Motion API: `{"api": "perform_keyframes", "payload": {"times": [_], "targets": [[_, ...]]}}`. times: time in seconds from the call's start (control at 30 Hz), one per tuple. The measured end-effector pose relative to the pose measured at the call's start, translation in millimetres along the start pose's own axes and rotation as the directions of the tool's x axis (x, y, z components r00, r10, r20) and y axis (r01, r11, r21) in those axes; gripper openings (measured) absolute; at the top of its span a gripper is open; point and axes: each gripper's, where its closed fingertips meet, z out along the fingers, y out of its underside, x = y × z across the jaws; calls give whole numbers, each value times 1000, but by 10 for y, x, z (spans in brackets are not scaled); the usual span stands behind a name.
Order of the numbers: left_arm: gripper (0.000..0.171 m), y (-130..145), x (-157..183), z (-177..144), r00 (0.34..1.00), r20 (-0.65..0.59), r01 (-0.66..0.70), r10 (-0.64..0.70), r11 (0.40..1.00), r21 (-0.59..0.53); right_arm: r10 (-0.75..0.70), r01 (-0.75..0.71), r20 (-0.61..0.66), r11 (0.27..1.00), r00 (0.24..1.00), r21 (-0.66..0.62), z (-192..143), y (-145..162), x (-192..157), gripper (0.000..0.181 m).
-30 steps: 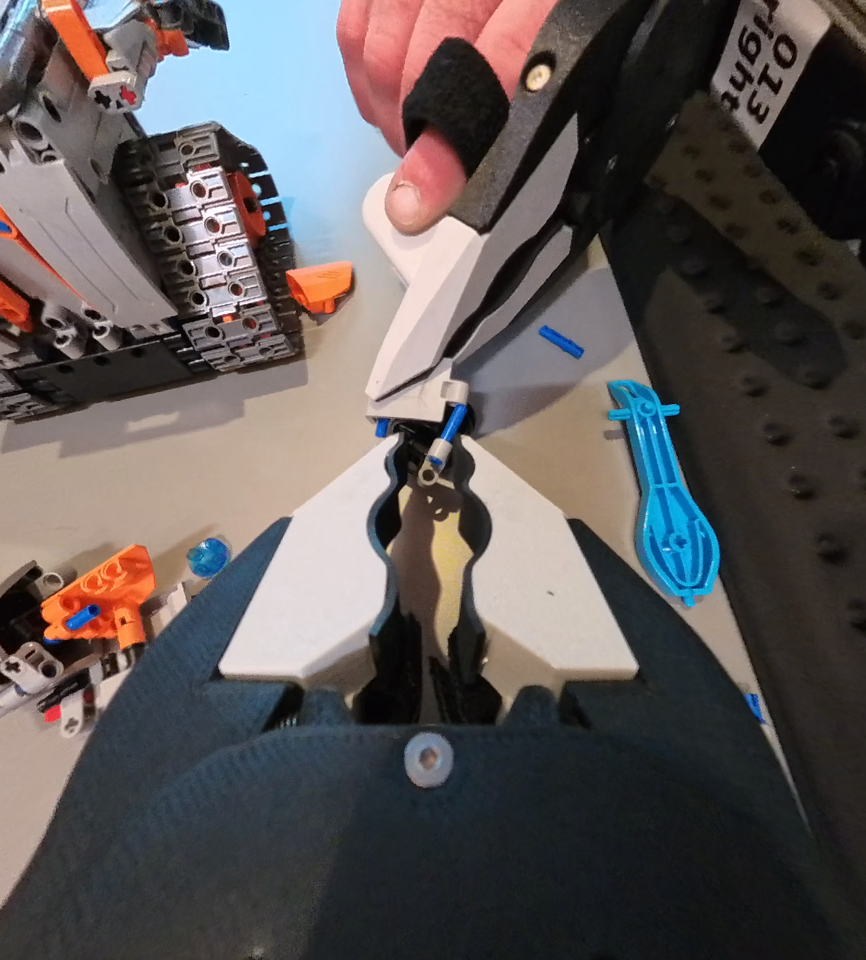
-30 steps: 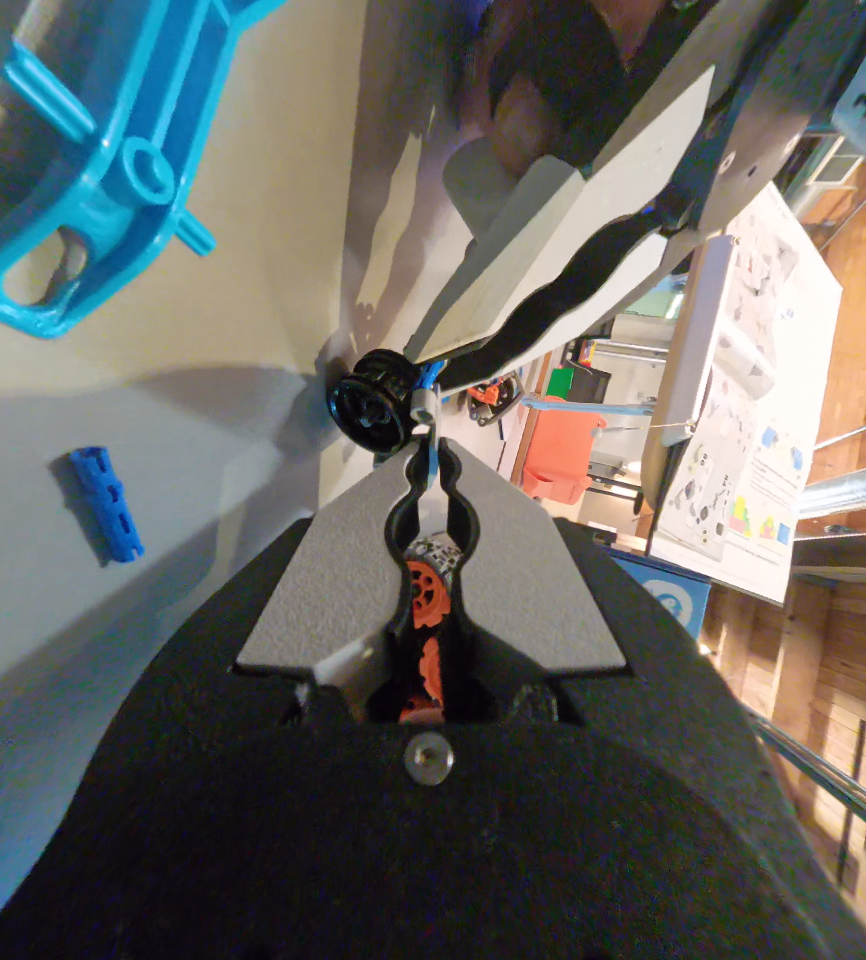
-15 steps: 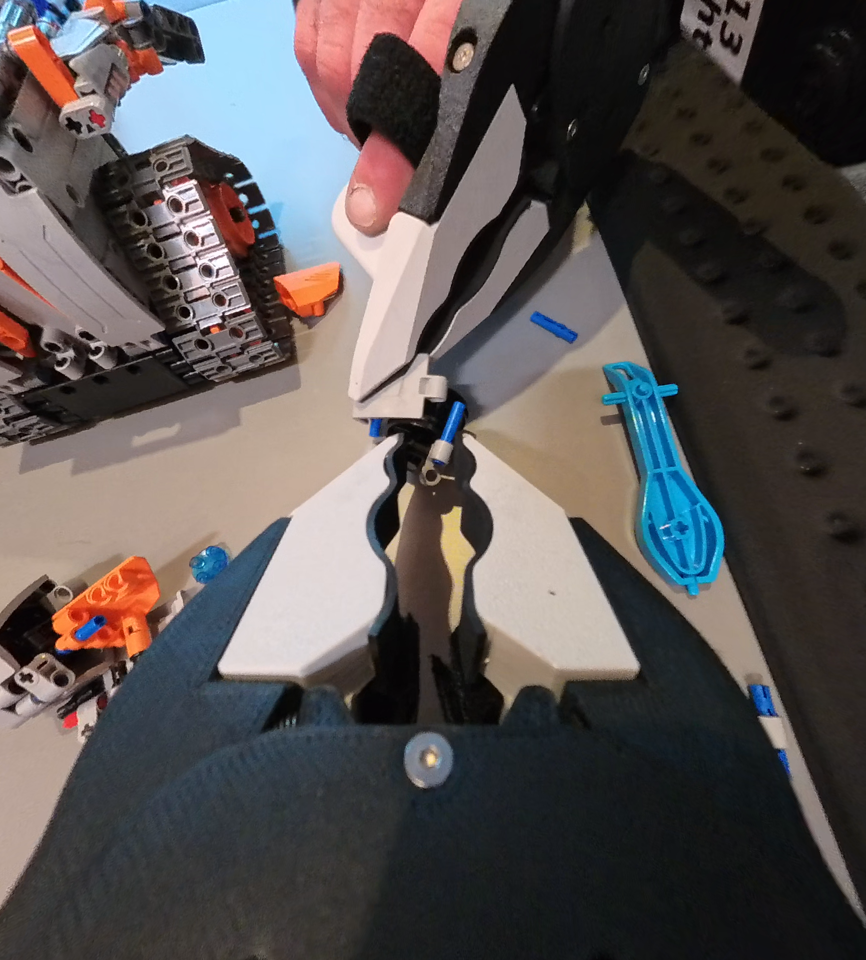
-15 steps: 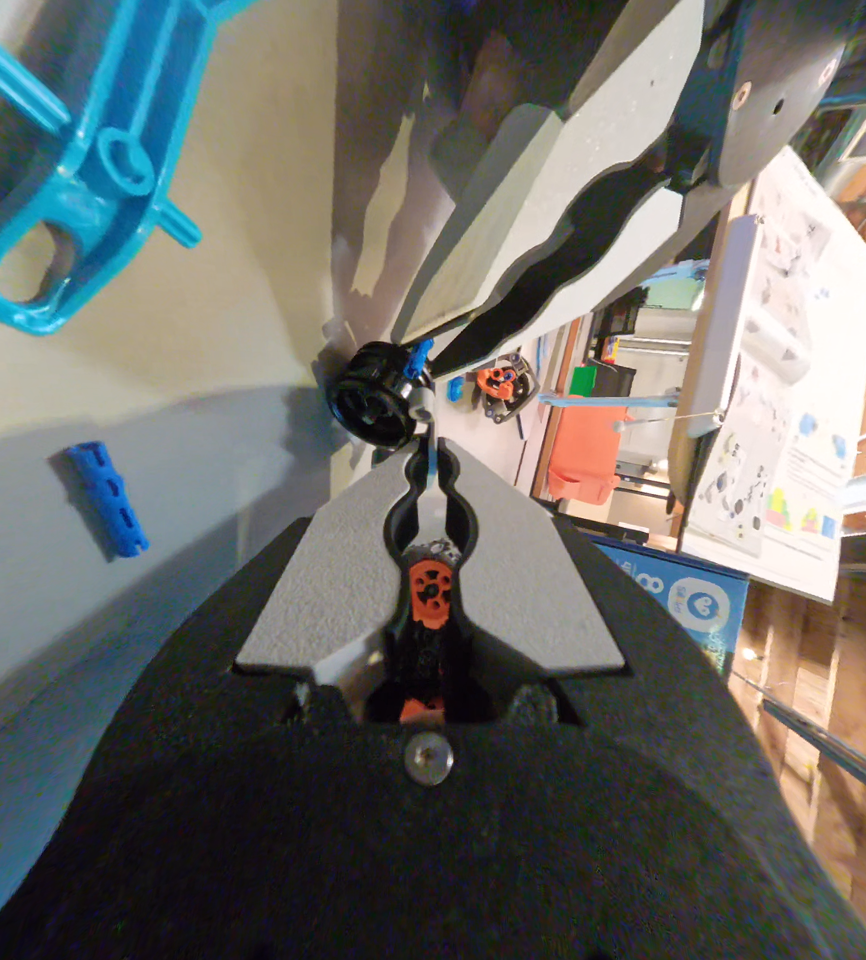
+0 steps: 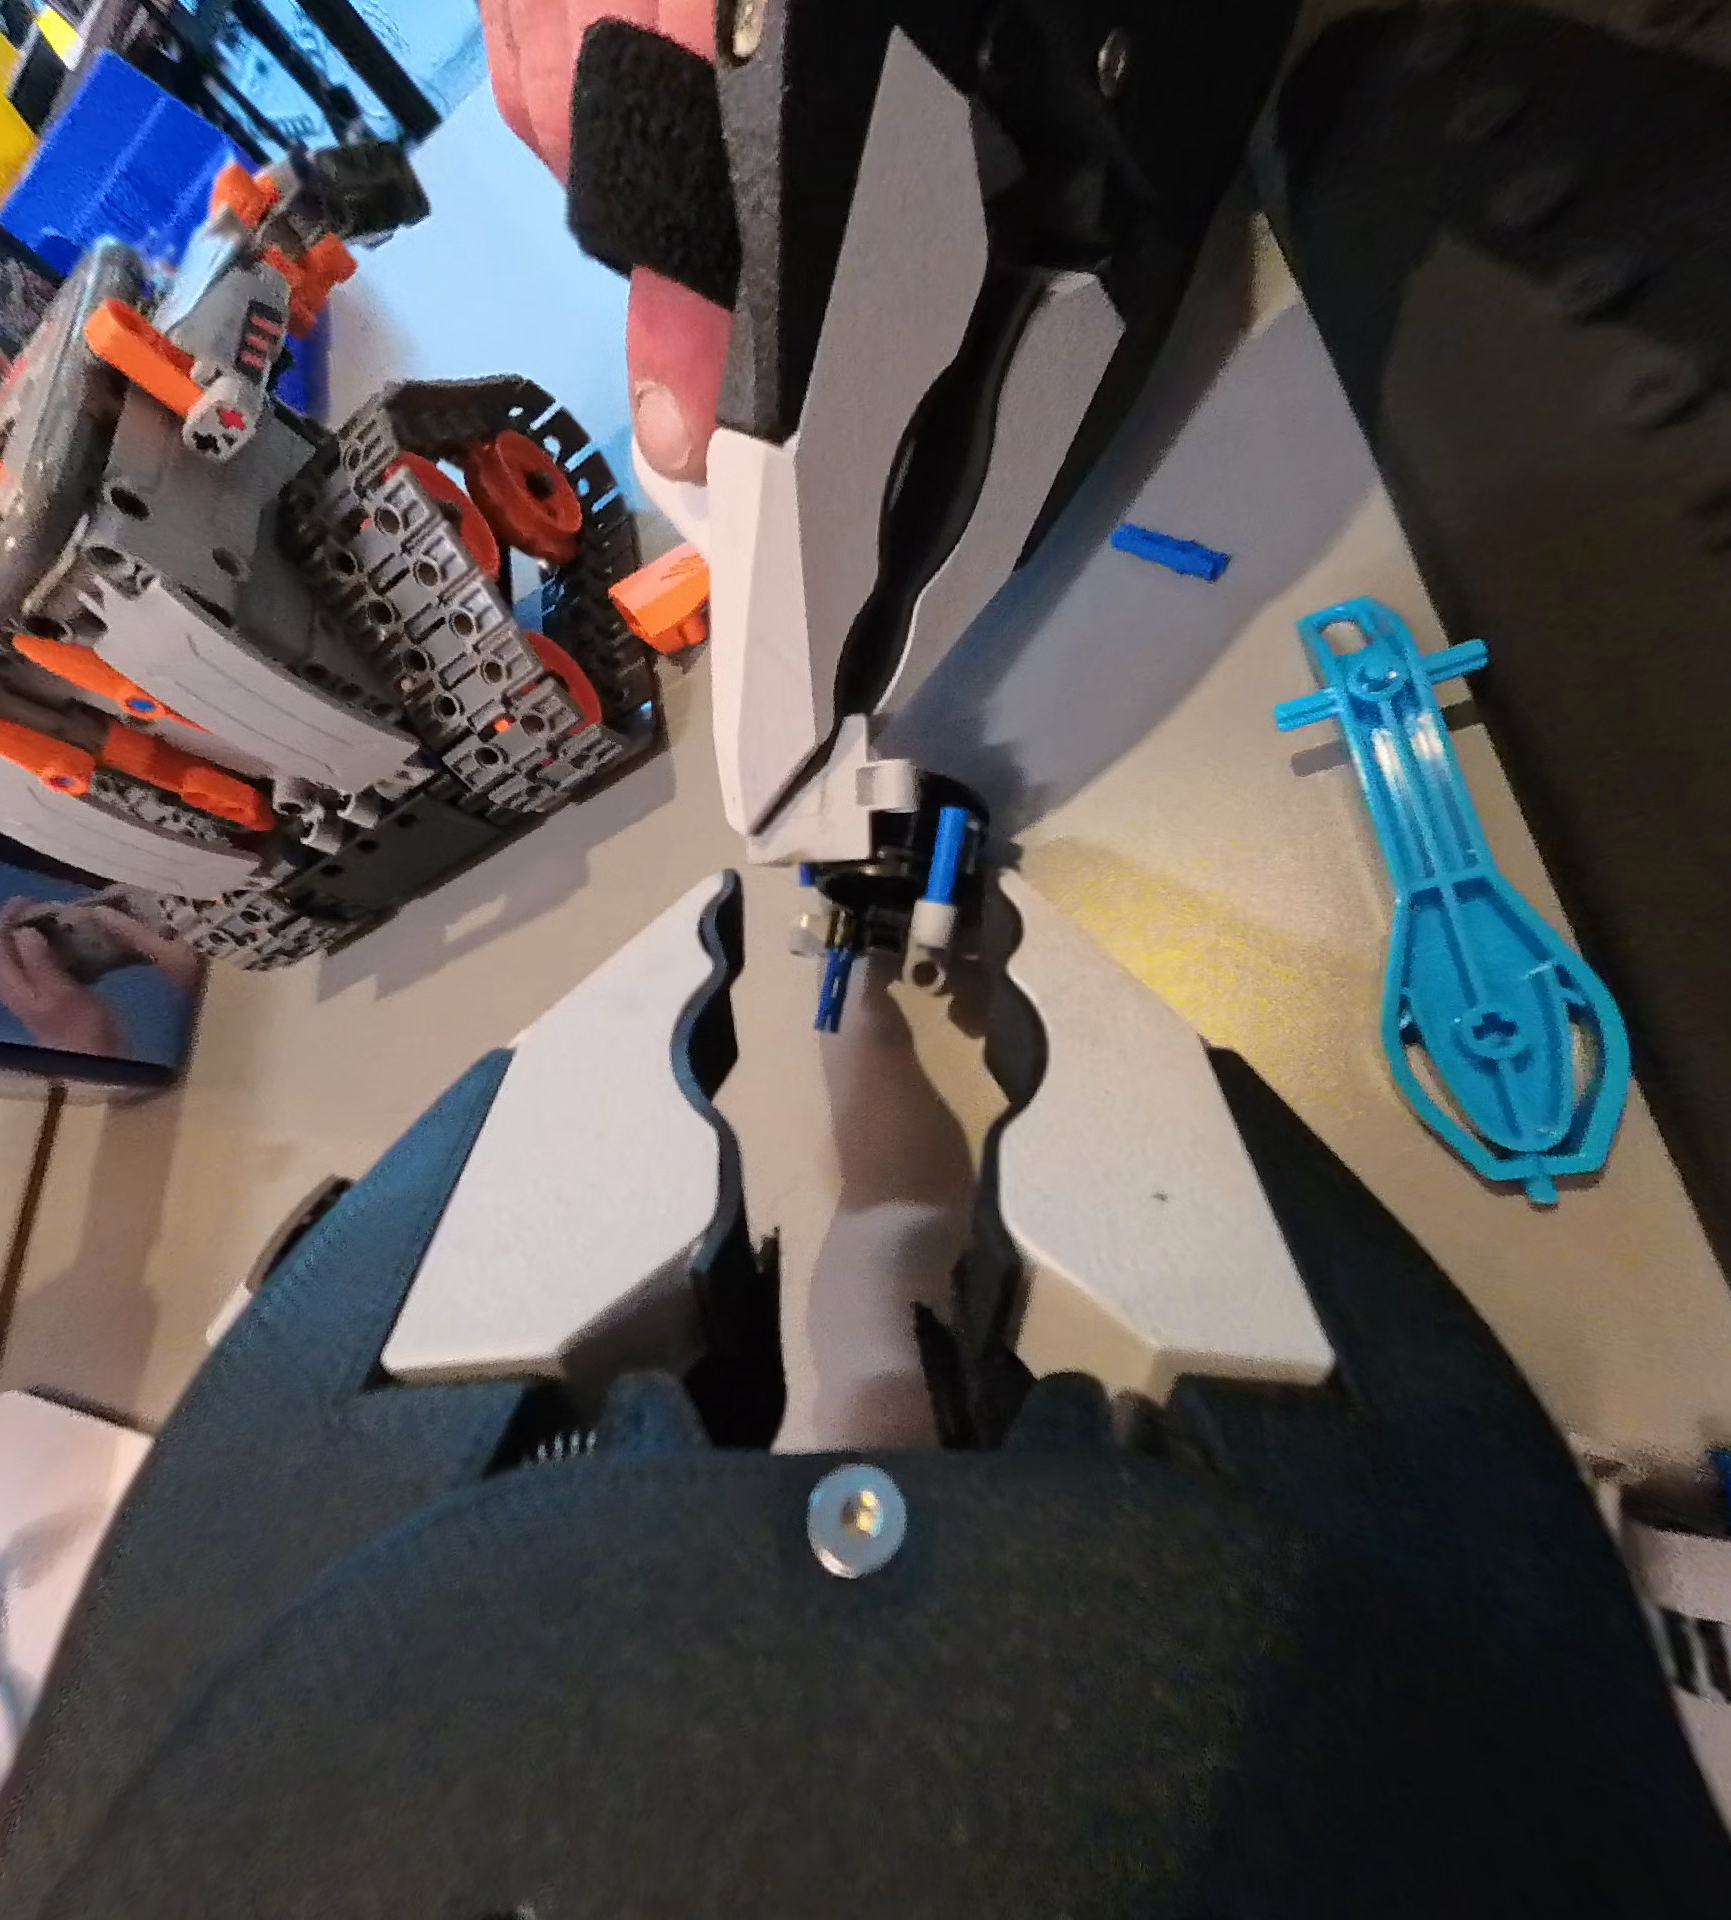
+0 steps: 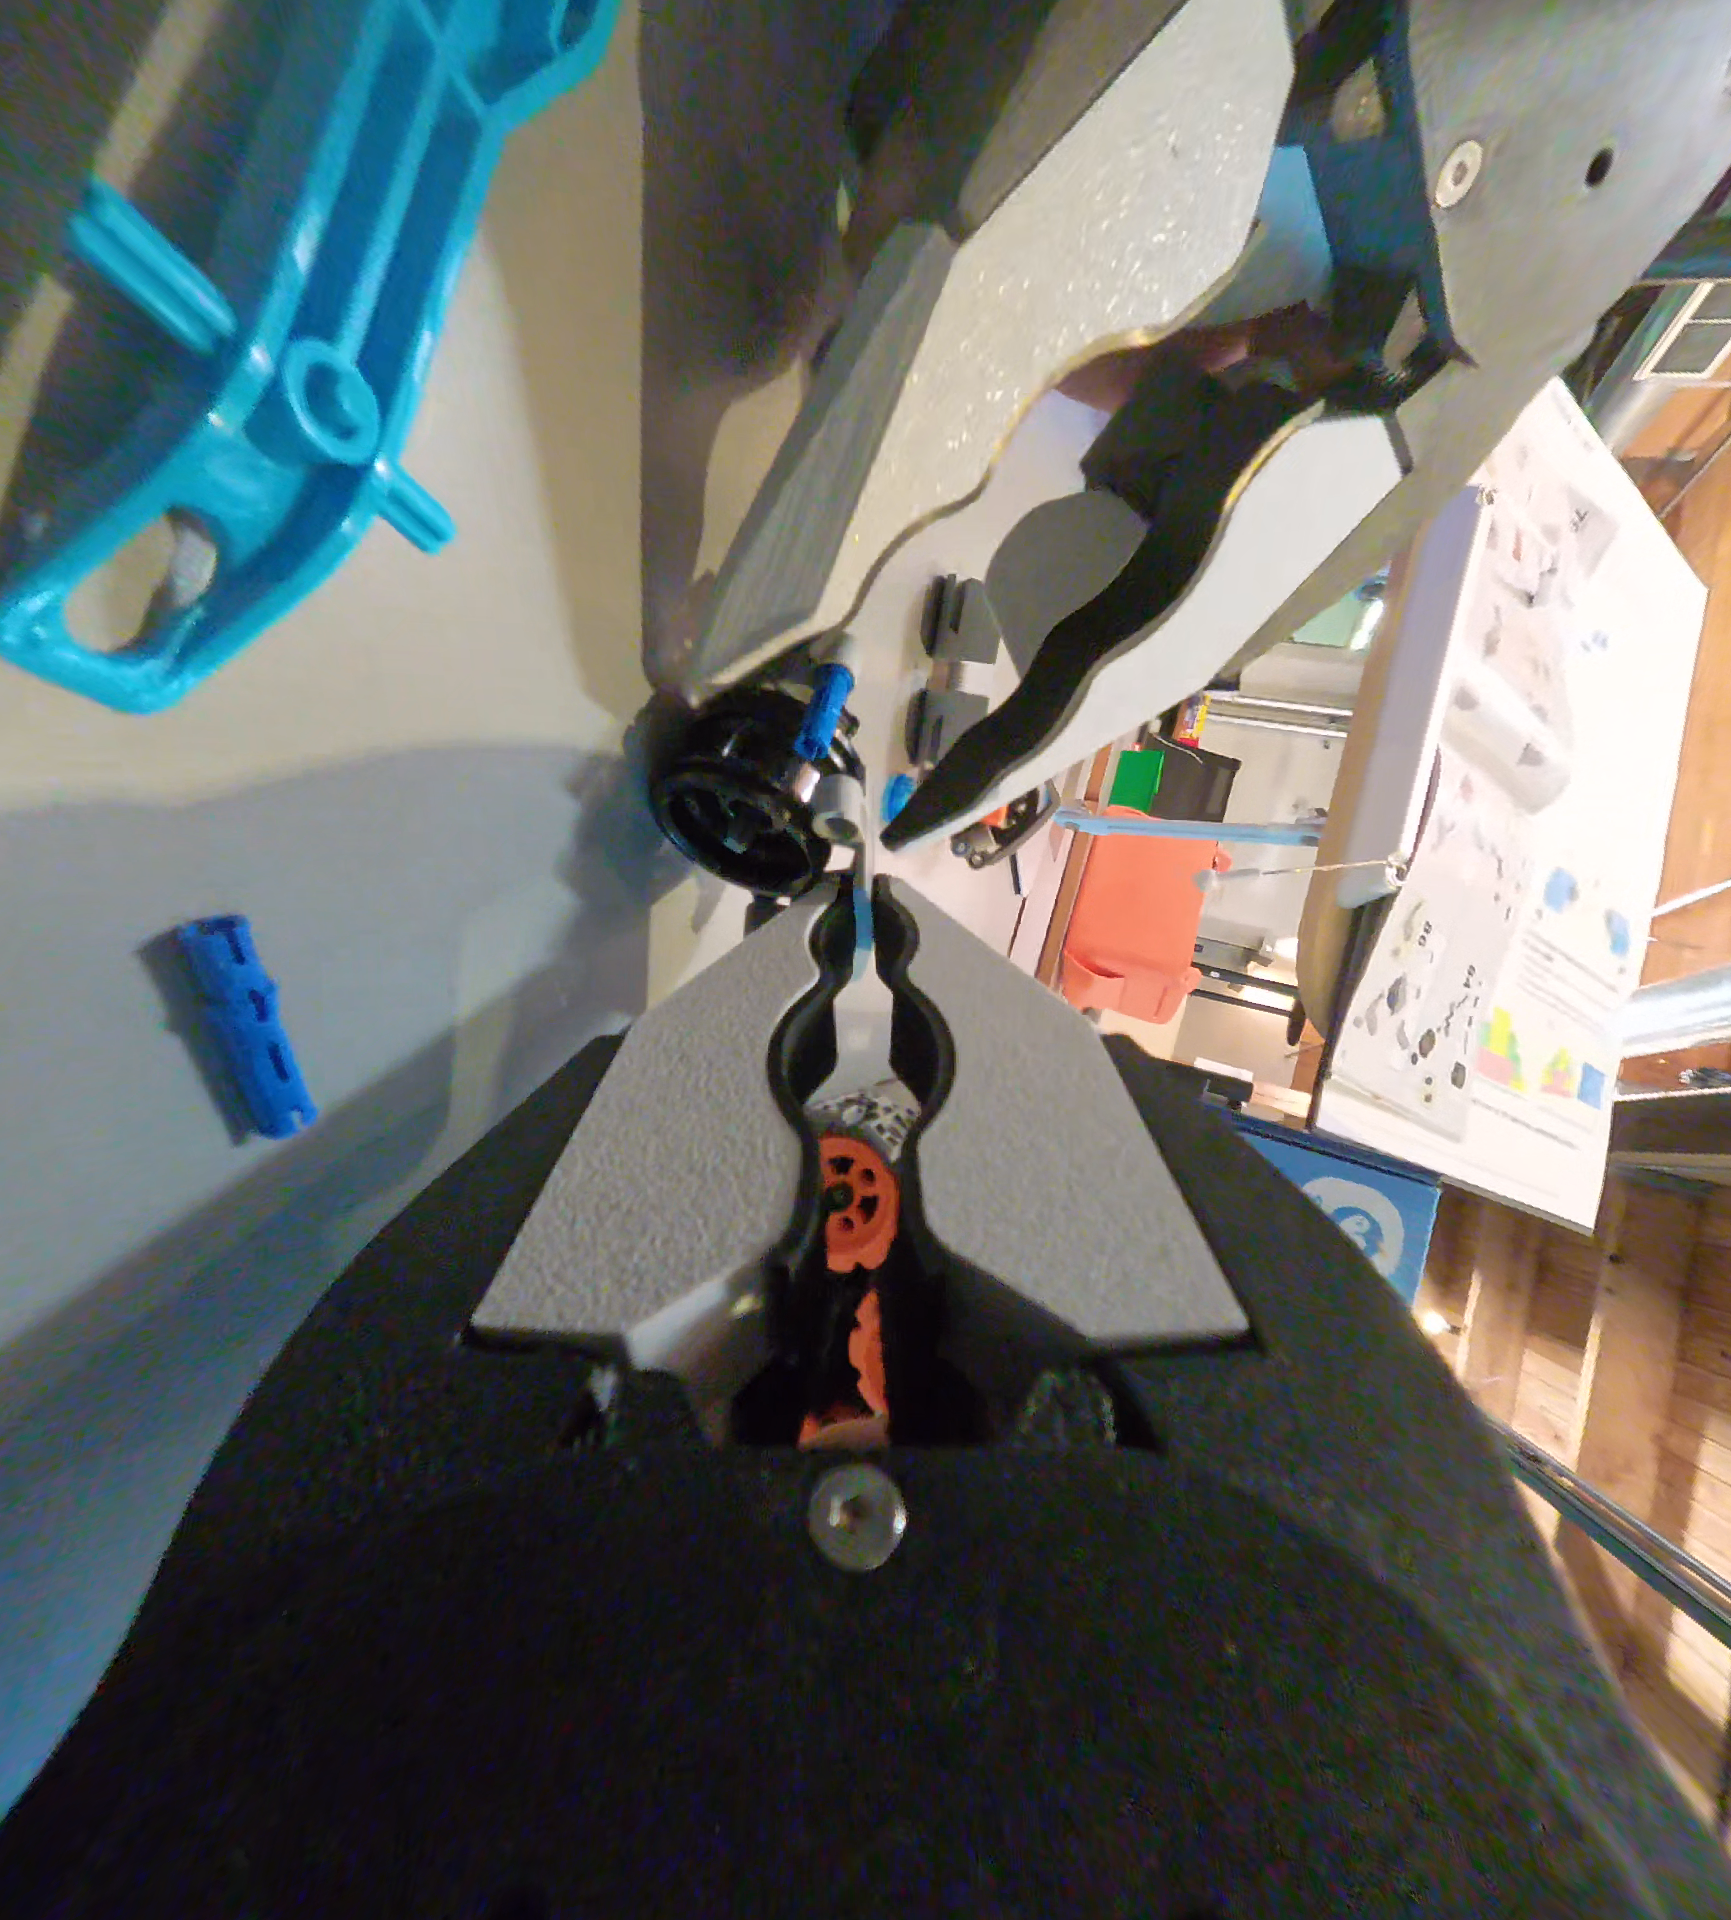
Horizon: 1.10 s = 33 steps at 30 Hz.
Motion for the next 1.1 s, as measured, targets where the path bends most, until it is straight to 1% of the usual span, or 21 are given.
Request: {"api": "perform_keyframes", "payload": {"times": [0.03, 0.1, 0.17, 0.23, 0.4, 0.43, 0.47, 0.6, 0.67, 0.83, 0.93, 0.97, 1.07, 1.1], "targets": [[43, -3, -2, 2, 1000, 11, -15, 15, 1000, -2, -4, 4, -1, 1000, 1000, -6, 3, -3, 7, 0], [41, -9, 3, 1, 999, 20, -41, 41, 999, 1, -4, 3, -9, 1000, 1000, -23, 15, 8, 40, 7], [34, -17, 28, 2, 997, 20, -72, 72, 997, 5, 15, -15, -4, 999, 1000, -29, 18, 20, 56, 12], [29, -18, 64, 9, 994, 16, -108, 108, 994, 0, 35, -34, 14, 999, 999, -22, 13, 15, 44, 11], [29, -16, 62, 15, 994, 18, -109, 109, 994, -3, 127, -125, 120, 992, 985, -21, 8, 54, -70, 8], [29, -14, 58, 16, 994, 22, -109, 109, 994, -6, 146, -143, 144, 989, 979, -31, 4, 74, -94, 18], [29, -12, 54, 16, 994, 24, -109, 110, 994, -8, 172, -167, 163, 985, 972, -43, 2, 95, -108, 33], [29, -4, 44, 19, 995, 24, -99, 99, 995, -8, 265, -264, 241, 964, 934, -36, -72, 103, -144, 38], [29, 6, 37, 22, 995, 27, -95, 95, 995, -14, 319, -329, 276, 944, 907, -11, -130, 68, -131, 47], [30, 21, 65, 30, 997, -1, -74, 74, 997, -17, 408, -428, 302, 904, 862, 1, -208, 99, -73, 48], [35, 10, 71, 24, 998, -15, -55, 55, 998, -12, 465, -493, 333, 870, 820, -2, -276, 127, -47, 52], [38, 4, 65, 17, 999, -19, -45, 45, 999, -8, 501, -528, 345, 849, 794, -18, -315, 166, -25, 52], [44, 7, 90, 14, 997, -71, 8, -9, 1000, -2, 616, -631, 417, 766, 669, -120, -435, 335, -91, 55], [49, 2, 100, 12, 995, -92, 29, -28, 1000, 2, 635, -643, 417, 753, 651, -143, -451, 398, -110, 53]]}}
